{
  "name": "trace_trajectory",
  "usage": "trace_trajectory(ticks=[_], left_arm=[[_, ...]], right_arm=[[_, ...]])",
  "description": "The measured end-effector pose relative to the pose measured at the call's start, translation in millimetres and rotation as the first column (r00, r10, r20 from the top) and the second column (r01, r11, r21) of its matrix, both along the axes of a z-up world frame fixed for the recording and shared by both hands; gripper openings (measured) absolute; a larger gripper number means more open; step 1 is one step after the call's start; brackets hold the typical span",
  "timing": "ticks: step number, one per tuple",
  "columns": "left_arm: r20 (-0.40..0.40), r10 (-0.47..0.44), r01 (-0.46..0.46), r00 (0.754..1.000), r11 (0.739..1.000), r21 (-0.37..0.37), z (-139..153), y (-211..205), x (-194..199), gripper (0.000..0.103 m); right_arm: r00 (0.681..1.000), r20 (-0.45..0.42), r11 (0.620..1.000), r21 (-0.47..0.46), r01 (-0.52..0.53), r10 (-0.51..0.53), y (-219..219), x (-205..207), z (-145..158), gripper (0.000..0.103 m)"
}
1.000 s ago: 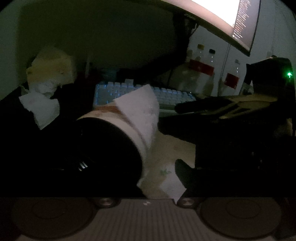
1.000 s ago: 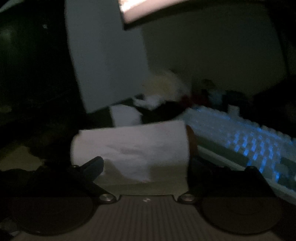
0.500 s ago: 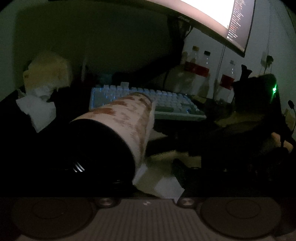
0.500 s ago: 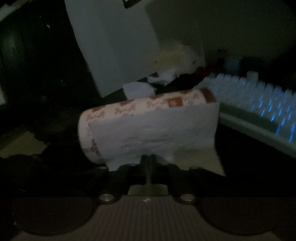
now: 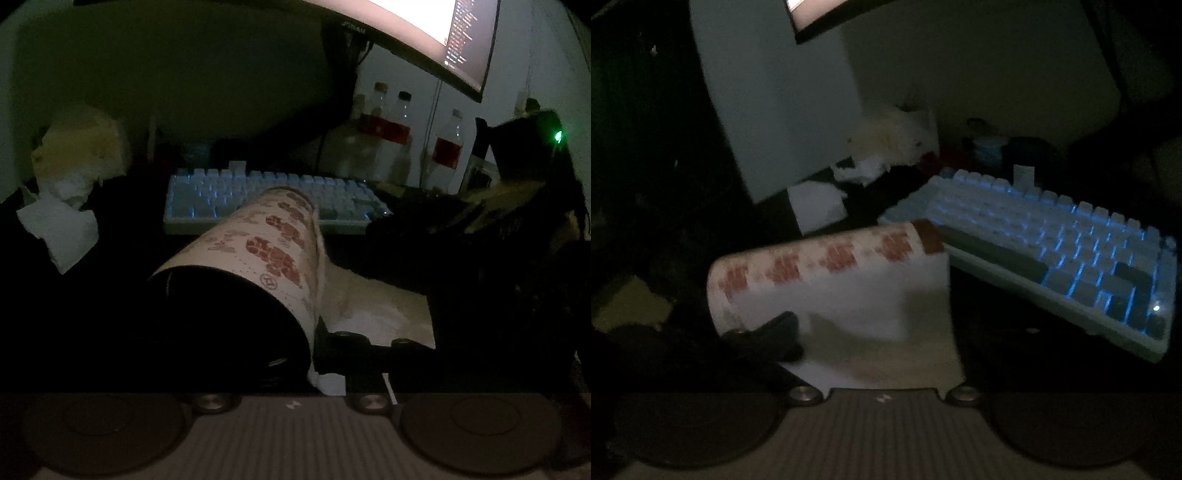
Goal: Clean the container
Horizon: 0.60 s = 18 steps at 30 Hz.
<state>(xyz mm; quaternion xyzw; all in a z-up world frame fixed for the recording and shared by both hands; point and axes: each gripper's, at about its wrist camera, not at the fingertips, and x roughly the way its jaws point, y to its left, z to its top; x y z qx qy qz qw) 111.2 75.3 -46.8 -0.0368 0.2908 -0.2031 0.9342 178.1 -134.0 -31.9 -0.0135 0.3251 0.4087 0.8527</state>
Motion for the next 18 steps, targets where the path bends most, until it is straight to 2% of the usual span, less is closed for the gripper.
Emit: trace_trajectory(ticks=[3, 8, 11, 12, 13, 14, 15, 16, 18], left_arm=[[0.003, -0.005, 0.005, 1.000, 0.999, -0.032, -1.8, 4.3, 0.7, 0.017], [-0.002, -0.008, 0.008, 1.000, 0.998, -0.067, -2.4, 8.9, 2.3, 0.017], [-0.005, -0.009, 0.008, 1.000, 0.997, -0.077, -2.2, 9.8, 3.0, 0.017], [-0.005, -0.008, 0.008, 1.000, 0.997, -0.078, -2.1, 9.8, 2.9, 0.017], [-0.006, -0.008, 0.008, 1.000, 0.997, -0.078, -2.2, 9.4, 2.9, 0.017], [-0.005, -0.009, 0.008, 1.000, 0.997, -0.073, -2.1, 8.8, 2.8, 0.018], [-0.007, -0.009, 0.008, 1.000, 0.998, -0.064, -2.0, 7.6, 2.9, 0.019], [-0.011, -0.004, 0.004, 1.000, 0.999, -0.050, -2.1, 6.1, 3.1, 0.023], [-0.010, -0.002, 0.002, 1.000, 1.000, -0.024, -1.9, 2.6, 2.4, 0.024]], right_arm=[[0.997, -0.034, 0.994, -0.085, -0.071, 0.068, 1.4, 5.5, -13.3, 0.103], [0.980, 0.052, 0.976, -0.117, -0.183, 0.190, 18.0, 13.0, -33.7, 0.103], [0.957, 0.100, 0.960, -0.103, -0.261, 0.271, 22.7, 20.0, -37.8, 0.100], [0.956, 0.088, 0.959, -0.068, -0.276, 0.281, 20.6, 22.9, -36.9, 0.090], [0.955, 0.074, 0.957, -0.029, -0.287, 0.289, 18.1, 25.7, -35.7, 0.063], [0.952, 0.045, 0.953, 0.001, -0.304, 0.304, 15.7, 28.4, -33.7, 0.043], [0.950, 0.017, 0.950, 0.010, -0.311, 0.311, 14.1, 29.2, -32.3, 0.004], [0.948, -0.011, 0.948, 0.015, -0.317, 0.317, 12.5, 29.7, -31.2, 0.006], [0.948, 0.018, 0.948, 0.002, -0.317, 0.317, 9.4, 20.9, -27.4, 0.006]])
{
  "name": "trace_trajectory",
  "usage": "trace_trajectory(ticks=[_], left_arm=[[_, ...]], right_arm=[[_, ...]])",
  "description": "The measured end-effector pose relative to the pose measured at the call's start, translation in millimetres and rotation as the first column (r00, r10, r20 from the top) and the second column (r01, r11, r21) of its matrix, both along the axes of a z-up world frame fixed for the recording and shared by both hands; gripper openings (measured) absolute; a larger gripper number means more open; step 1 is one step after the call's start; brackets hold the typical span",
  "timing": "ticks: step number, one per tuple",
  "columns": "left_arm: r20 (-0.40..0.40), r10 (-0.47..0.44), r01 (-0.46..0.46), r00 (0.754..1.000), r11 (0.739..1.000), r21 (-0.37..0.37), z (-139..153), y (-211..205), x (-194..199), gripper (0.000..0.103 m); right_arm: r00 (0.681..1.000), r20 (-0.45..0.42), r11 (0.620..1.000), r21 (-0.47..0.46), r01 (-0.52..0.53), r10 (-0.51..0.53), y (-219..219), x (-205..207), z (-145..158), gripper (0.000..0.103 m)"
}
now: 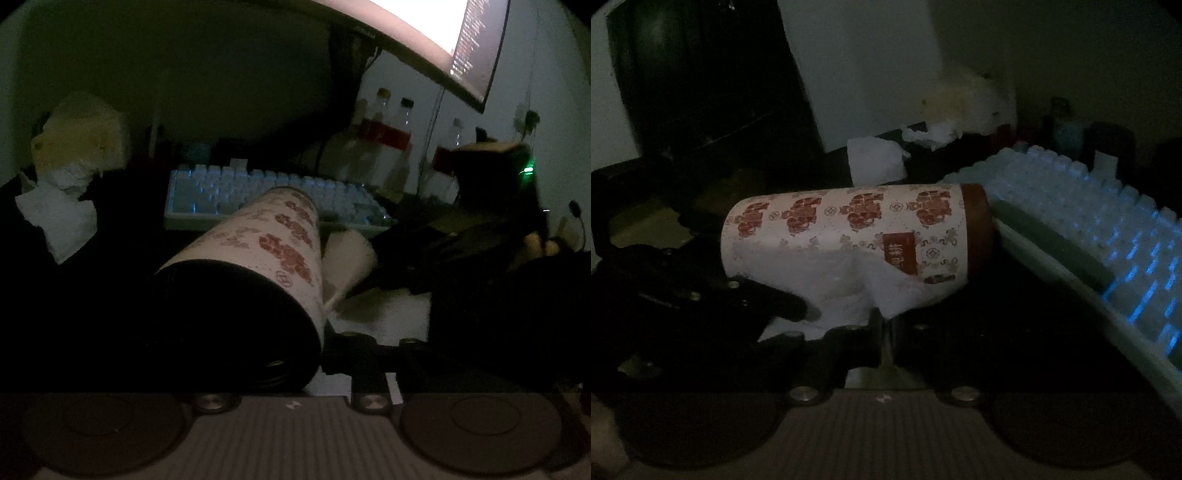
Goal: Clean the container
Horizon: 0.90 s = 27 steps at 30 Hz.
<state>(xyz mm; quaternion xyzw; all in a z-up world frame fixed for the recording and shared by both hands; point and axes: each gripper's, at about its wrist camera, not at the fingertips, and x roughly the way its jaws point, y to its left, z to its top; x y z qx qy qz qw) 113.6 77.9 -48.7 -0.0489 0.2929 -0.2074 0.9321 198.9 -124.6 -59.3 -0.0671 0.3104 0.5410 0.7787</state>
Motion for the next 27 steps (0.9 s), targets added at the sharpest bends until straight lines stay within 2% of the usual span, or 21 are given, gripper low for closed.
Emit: trace_trajectory(ticks=[2, 5, 7, 8, 9, 11, 13, 17, 18, 21, 23, 25, 26, 27], left_arm=[[0.001, 0.002, -0.002, 1.000, 1.000, 0.017, 0.3, -2.0, -1.5, 0.028], [0.004, -0.002, 0.002, 1.000, 0.999, 0.045, 0.7, -7.0, -1.6, 0.031], [0.001, -0.009, 0.009, 1.000, 0.999, 0.053, 1.1, -10.5, 0.3, 0.031], [0.000, -0.015, 0.015, 1.000, 0.999, 0.049, 1.3, -12.5, 1.4, 0.030], [0.001, -0.014, 0.014, 1.000, 0.999, 0.044, 1.4, -15.2, 2.4, 0.028], [0.013, -0.015, 0.014, 1.000, 0.999, 0.044, 1.7, -21.8, 2.4, 0.021], [0.050, -0.039, 0.036, 0.998, 0.998, 0.057, 2.6, -28.1, -3.4, 0.013], [0.055, -0.090, 0.090, 0.994, 0.996, 0.000, 1.8, -24.5, -15.8, 0.011], [0.057, -0.113, 0.114, 0.992, 0.993, -0.020, 1.0, -22.8, -21.2, 0.011], [0.068, -0.157, 0.160, 0.985, 0.986, -0.038, -1.9, -22.7, -36.7, 0.011], [0.074, -0.171, 0.174, 0.983, 0.984, -0.039, -3.3, -24.3, -45.5, 0.011], [0.080, -0.183, 0.186, 0.980, 0.982, -0.034, -3.8, -26.9, -50.1, 0.012], [0.078, -0.182, 0.185, 0.980, 0.982, -0.034, -4.3, -27.6, -50.3, 0.013], [0.076, -0.182, 0.185, 0.980, 0.982, -0.036, -4.9, -28.1, -50.4, 0.013]], right_arm=[[0.999, 0.032, 1.000, 0.009, 0.019, -0.019, -5.8, -8.6, 6.6, 0.006], [0.986, 0.087, 0.988, 0.069, 0.135, -0.141, -18.0, -16.3, 30.4, 0.006], [0.963, 0.135, 0.969, 0.111, 0.220, -0.234, -25.2, -20.8, 48.3, 0.006], [0.938, 0.169, 0.949, 0.137, 0.283, -0.304, -26.2, -24.0, 57.7, 0.006], [0.898, 0.221, 0.923, 0.159, 0.350, -0.379, -24.1, -29.2, 66.2, 0.006], [0.805, 0.373, 0.887, 0.199, 0.418, -0.462, -11.4, -46.0, 75.9, 0.006], [0.776, 0.442, 0.892, 0.212, 0.398, -0.451, 3.3, -56.0, 76.5, 0.006], [0.919, 0.290, 0.963, 0.118, 0.243, -0.267, 27.5, -57.4, 61.1, 0.006], [0.925, 0.290, 0.969, 0.096, 0.226, -0.245, 31.3, -62.2, 57.0, 0.006], [0.904, 0.365, 0.974, 0.056, 0.219, -0.224, 38.6, -83.8, 47.3, 0.007], [0.854, 0.477, 0.975, 0.025, 0.222, -0.206, 41.5, -101.3, 39.1, 0.007], [0.777, 0.604, 0.971, -0.017, 0.237, -0.179, 43.5, -116.5, 28.4, 0.007], [0.756, 0.628, 0.964, -0.031, 0.264, -0.187, 44.4, -116.3, 25.3, 0.007], [0.757, 0.621, 0.956, -0.038, 0.291, -0.206, 43.6, -111.9, 25.1, 0.008]])
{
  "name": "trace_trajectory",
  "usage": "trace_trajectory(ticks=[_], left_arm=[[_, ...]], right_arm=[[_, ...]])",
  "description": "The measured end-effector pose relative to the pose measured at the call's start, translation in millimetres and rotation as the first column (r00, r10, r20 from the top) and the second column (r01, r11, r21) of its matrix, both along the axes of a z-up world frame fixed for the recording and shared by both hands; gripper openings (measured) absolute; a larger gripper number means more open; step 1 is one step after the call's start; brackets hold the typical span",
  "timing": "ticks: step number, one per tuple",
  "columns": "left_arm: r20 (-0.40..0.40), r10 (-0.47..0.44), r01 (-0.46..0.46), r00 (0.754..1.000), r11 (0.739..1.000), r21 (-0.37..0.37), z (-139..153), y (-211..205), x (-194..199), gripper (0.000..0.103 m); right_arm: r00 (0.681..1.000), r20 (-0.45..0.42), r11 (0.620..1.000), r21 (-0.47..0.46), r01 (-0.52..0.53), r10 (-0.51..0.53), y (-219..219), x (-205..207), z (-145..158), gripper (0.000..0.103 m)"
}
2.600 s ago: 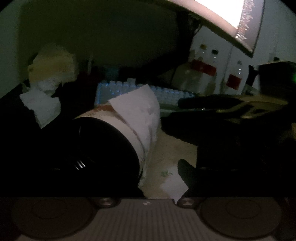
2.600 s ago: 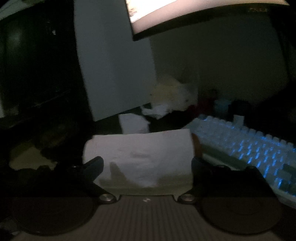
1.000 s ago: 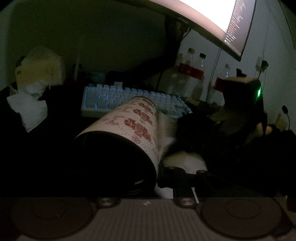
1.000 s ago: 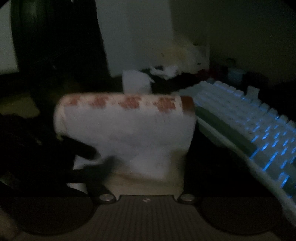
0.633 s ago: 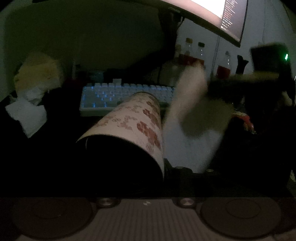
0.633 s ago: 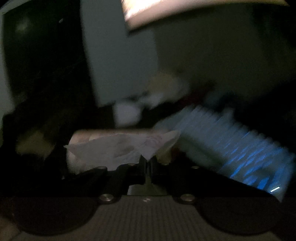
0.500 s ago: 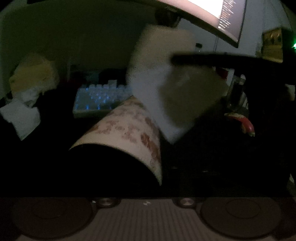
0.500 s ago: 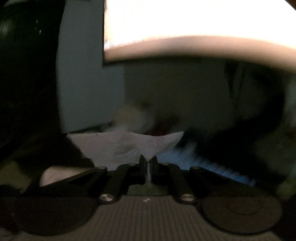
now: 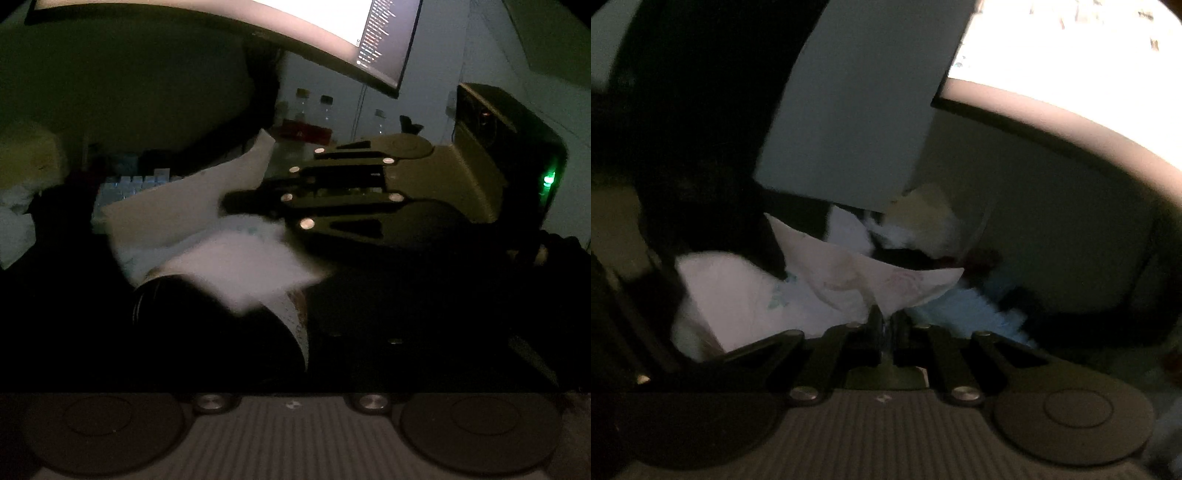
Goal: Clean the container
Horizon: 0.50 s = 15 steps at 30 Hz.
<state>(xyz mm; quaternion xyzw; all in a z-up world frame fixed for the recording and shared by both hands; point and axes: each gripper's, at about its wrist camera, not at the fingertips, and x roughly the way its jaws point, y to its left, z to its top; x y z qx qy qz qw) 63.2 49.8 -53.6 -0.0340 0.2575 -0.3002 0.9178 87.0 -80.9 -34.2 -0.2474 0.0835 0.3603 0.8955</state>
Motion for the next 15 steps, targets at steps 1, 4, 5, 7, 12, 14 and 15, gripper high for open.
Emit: trace_trajectory(ticks=[1, 4, 5, 7, 12, 14, 15], left_arm=[[-0.005, -0.001, 0.001, 1.000, 1.000, -0.005, -0.9, 0.1, 0.6, 0.015], [-0.037, 0.024, -0.025, 0.999, 0.999, -0.023, -4.2, 0.8, 3.1, 0.028], [-0.036, 0.025, -0.026, 0.999, 0.999, -0.028, -5.0, 0.5, 2.3, 0.028], [-0.031, 0.027, -0.028, 0.999, 0.999, -0.023, -5.6, -2.0, 0.4, 0.028], [-0.043, 0.041, -0.042, 0.998, 0.999, -0.021, -5.1, -6.1, 1.0, 0.031], [-0.046, 0.045, -0.046, 0.998, 0.999, -0.021, -4.9, -6.1, 1.2, 0.031], [-0.045, 0.046, -0.047, 0.998, 0.999, -0.023, -5.1, -5.9, 1.2, 0.031]], right_arm=[[0.998, -0.050, 0.999, 0.020, 0.029, -0.028, -3.7, 8.5, 2.8, 0.008], [0.970, -0.237, 0.993, 0.090, 0.072, -0.049, -14.2, 25.2, 16.5, 0.008], [0.962, -0.271, 0.994, 0.094, 0.062, -0.035, -14.2, 25.3, 21.3, 0.008], [0.931, -0.364, 0.992, 0.121, 0.016, 0.029, -14.4, 26.3, 32.0, 0.009], [0.831, -0.550, 0.993, 0.116, -0.029, 0.089, -18.2, 47.0, 55.2, 0.009], [0.792, -0.606, 0.997, 0.074, -0.035, 0.073, -19.1, 64.1, 62.7, 0.009], [0.780, -0.624, 0.998, 0.048, -0.035, 0.057, -20.8, 63.3, 65.8, 0.012]])
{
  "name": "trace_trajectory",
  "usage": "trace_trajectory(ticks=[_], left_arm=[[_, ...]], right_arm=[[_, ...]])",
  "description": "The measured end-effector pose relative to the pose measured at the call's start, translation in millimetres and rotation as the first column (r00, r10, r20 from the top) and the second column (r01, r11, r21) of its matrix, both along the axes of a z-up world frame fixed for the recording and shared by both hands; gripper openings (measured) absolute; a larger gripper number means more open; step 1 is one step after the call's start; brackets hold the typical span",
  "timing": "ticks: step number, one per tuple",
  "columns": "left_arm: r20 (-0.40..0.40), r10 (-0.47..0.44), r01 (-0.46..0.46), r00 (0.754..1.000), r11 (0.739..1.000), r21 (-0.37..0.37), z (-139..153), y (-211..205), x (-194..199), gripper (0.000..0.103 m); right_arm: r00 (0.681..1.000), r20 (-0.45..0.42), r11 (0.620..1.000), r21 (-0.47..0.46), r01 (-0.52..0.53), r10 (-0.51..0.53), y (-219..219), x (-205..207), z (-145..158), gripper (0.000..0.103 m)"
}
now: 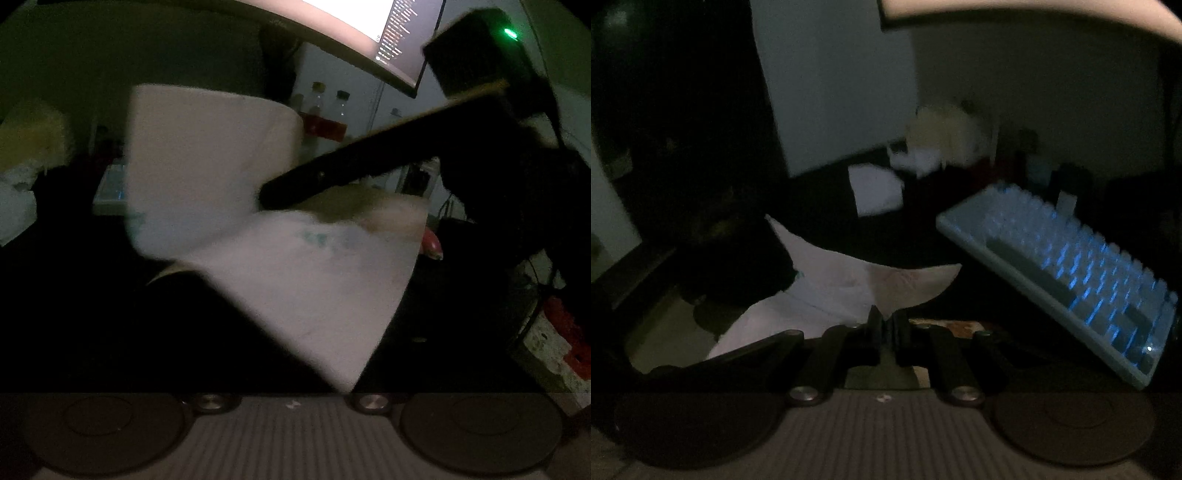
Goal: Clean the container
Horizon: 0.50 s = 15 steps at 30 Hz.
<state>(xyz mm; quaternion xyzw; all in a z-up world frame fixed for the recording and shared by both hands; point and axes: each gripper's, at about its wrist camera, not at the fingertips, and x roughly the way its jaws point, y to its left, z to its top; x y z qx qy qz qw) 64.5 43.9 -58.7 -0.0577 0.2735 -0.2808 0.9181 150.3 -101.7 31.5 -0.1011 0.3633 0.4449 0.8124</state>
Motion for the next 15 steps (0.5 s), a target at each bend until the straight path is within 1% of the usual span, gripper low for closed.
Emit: trace_trajectory(ticks=[2, 4, 5, 6, 7, 8, 9, 10, 11, 13, 14, 15], left_arm=[[0.000, 0.002, -0.002, 1.000, 1.000, -0.003, -0.5, 0.5, 0.1, 0.031], [0.000, 0.006, -0.006, 1.000, 1.000, -0.009, -0.7, 1.4, 0.5, 0.031], [0.001, 0.006, -0.006, 1.000, 1.000, -0.011, -0.6, 1.1, 1.2, 0.031], [0.003, 0.006, -0.006, 1.000, 1.000, -0.012, -1.0, 1.6, 0.8, 0.031], [0.007, 0.005, -0.005, 1.000, 1.000, -0.010, -1.4, 1.3, 0.4, 0.031], [0.010, 0.005, -0.005, 1.000, 1.000, -0.008, -1.6, 1.2, 0.1, 0.031], [0.013, 0.004, -0.004, 1.000, 1.000, -0.004, -1.5, 0.5, 0.1, 0.031], [0.015, 0.003, -0.003, 1.000, 1.000, 0.001, -1.0, -1.9, 1.3, 0.031], [0.016, 0.003, -0.003, 1.000, 1.000, 0.002, -1.1, -1.6, 1.1, 0.031], [0.013, 0.004, -0.004, 1.000, 1.000, -0.003, -2.0, -0.9, 1.5, 0.031], [0.013, 0.005, -0.005, 1.000, 1.000, -0.006, -2.0, -0.7, 1.0, 0.031], [0.013, 0.006, -0.006, 1.000, 1.000, -0.008, -2.3, -0.4, 0.9, 0.031]], right_arm=[[1.000, -0.022, 0.998, -0.068, 0.003, -0.004, 2.8, 7.6, 4.4, 0.013], [1.000, -0.020, 0.993, -0.122, 0.001, -0.003, 6.1, 9.2, 6.0, 0.025], [1.000, -0.020, 0.989, -0.150, -0.001, -0.002, 8.9, 11.4, 7.8, 0.029], [1.000, -0.007, 0.984, -0.177, 0.005, -0.007, 11.4, 10.6, 8.1, 0.038], [1.000, 0.021, 0.979, -0.204, 0.017, -0.013, 13.1, 8.3, 8.5, 0.057], [0.997, 0.068, 0.972, -0.231, 0.041, -0.026, 15.4, 4.3, 8.3, 0.066], [0.992, 0.118, 0.968, -0.244, 0.063, -0.035, 17.5, -0.4, 7.1, 0.080], [0.988, 0.153, 0.967, -0.244, 0.071, -0.034, 18.9, -3.8, 4.4, 0.081], [0.984, 0.174, 0.972, -0.225, 0.066, -0.026, 17.9, -10.3, 3.4, 0.081], [0.989, 0.146, 0.992, -0.119, 0.052, -0.034, 10.6, -13.5, 4.2, 0.081], [0.992, 0.115, 0.998, -0.044, 0.050, -0.045, 4.0, -14.9, 5.6, 0.081], [0.991, 0.113, 0.998, -0.004, 0.067, -0.066, 0.1, -18.0, 5.8, 0.081]])
